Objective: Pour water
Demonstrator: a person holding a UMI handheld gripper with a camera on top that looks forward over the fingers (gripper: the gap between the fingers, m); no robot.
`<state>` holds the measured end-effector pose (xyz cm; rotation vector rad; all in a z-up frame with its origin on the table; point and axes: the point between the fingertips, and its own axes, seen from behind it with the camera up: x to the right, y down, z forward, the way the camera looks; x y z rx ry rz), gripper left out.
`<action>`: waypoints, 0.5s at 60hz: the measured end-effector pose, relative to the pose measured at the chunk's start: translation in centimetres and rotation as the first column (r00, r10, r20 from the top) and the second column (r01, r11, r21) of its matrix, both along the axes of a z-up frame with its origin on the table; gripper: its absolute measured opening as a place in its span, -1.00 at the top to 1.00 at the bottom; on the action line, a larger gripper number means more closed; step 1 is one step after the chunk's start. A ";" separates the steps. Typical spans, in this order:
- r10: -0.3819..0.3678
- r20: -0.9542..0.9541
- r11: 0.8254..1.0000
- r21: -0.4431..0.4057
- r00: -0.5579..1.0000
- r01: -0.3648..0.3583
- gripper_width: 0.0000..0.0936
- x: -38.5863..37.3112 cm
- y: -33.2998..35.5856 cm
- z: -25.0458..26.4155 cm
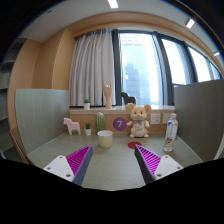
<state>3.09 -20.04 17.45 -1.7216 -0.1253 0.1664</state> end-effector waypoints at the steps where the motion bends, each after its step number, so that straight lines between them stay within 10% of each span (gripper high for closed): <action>1: -0.004 -0.003 1.000 -0.005 1.000 0.004 -0.85 0.2 0.0 -0.2; 30: -0.300 0.049 0.953 -0.021 0.953 0.301 -0.83 23.1 10.8 -6.1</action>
